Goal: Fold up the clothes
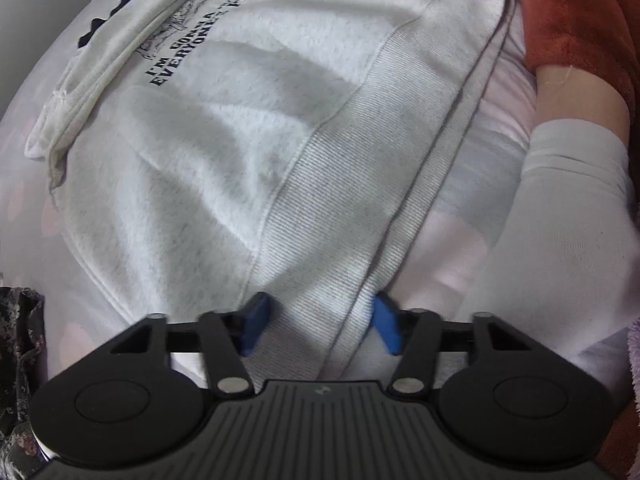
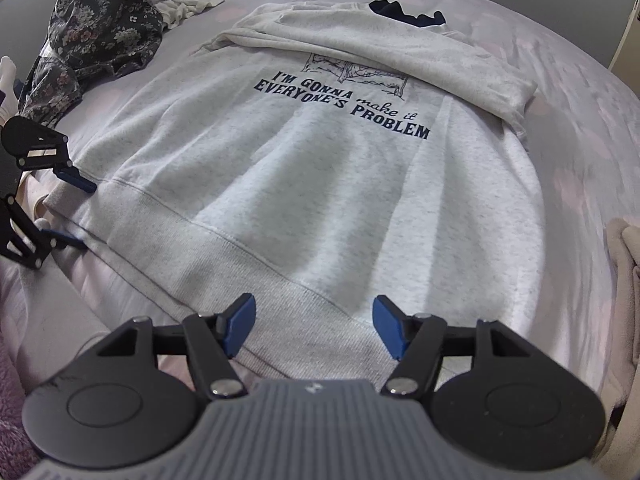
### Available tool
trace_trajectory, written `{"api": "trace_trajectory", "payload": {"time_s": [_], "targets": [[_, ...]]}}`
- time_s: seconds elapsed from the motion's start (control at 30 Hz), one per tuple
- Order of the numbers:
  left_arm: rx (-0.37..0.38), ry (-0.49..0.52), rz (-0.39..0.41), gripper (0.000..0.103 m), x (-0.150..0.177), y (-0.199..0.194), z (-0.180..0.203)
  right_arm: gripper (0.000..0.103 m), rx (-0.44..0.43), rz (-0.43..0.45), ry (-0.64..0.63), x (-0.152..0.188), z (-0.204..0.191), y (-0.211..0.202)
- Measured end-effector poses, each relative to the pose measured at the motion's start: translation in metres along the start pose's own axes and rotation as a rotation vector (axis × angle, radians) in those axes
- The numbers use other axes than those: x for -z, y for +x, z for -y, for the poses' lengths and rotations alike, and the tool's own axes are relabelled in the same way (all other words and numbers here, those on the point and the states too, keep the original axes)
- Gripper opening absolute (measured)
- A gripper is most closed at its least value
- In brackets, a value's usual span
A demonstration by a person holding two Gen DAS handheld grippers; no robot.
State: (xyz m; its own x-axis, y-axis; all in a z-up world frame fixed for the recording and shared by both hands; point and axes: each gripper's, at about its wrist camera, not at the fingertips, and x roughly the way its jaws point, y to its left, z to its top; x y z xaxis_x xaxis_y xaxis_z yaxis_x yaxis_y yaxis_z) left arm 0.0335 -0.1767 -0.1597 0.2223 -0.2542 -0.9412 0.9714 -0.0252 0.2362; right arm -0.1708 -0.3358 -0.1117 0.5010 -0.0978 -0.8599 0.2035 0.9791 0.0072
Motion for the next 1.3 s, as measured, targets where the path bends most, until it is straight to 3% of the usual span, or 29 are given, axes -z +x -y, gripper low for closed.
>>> {"api": "trace_trajectory", "payload": {"time_s": [0.03,0.1,0.27,0.4,0.53,0.63,0.8,0.97,1.0,1.07,1.13,1.23,1.3], "targets": [[-0.001,-0.016,0.002,0.02,-0.002,-0.002,-0.003,0.068,-0.002,-0.001,-0.004,0.0,0.0,0.0],[0.004,-0.045,0.009,0.011,-0.005,-0.007,-0.009,0.068,-0.007,-0.004,-0.028,-0.001,-0.004,0.0],[0.011,-0.105,0.049,0.008,-0.017,-0.028,-0.024,0.068,-0.06,-0.033,-0.143,-0.001,-0.025,0.001],[0.022,-0.196,0.113,0.008,-0.033,-0.055,-0.049,0.076,-0.122,-0.07,-0.222,-0.003,-0.049,0.009],[-0.004,-0.23,0.163,0.008,-0.053,-0.079,-0.067,0.076,-0.039,-0.107,-0.347,-0.002,-0.074,0.027],[-0.033,-0.238,0.189,0.008,-0.065,-0.093,-0.078,0.074,0.068,-0.134,-0.389,-0.004,-0.07,0.034],[-0.062,-0.253,0.211,0.008,-0.075,-0.105,-0.096,0.064,0.178,-0.167,-0.37,-0.008,-0.022,0.024],[-0.08,-0.262,0.224,0.008,-0.083,-0.109,-0.106,0.064,0.254,-0.209,-0.346,-0.005,0.029,0.01],[-0.08,-0.267,0.227,0.008,-0.084,-0.109,-0.108,0.062,0.265,-0.216,-0.346,-0.003,0.036,0.008],[-0.084,-0.273,0.231,0.008,-0.085,-0.109,-0.111,0.048,0.267,-0.219,-0.331,0.001,0.051,0.003],[-0.09,-0.276,0.232,0.008,-0.085,-0.109,-0.112,0.021,0.242,-0.2,-0.297,0.002,0.06,-0.005],[-0.101,-0.273,0.237,0.008,-0.084,-0.11,-0.112,0.007,0.256,-0.132,-0.28,0.0,0.063,-0.02],[-0.112,-0.27,0.242,0.008,-0.084,-0.114,-0.113,0.007,0.275,-0.08,-0.274,-0.003,0.064,-0.03]]}}
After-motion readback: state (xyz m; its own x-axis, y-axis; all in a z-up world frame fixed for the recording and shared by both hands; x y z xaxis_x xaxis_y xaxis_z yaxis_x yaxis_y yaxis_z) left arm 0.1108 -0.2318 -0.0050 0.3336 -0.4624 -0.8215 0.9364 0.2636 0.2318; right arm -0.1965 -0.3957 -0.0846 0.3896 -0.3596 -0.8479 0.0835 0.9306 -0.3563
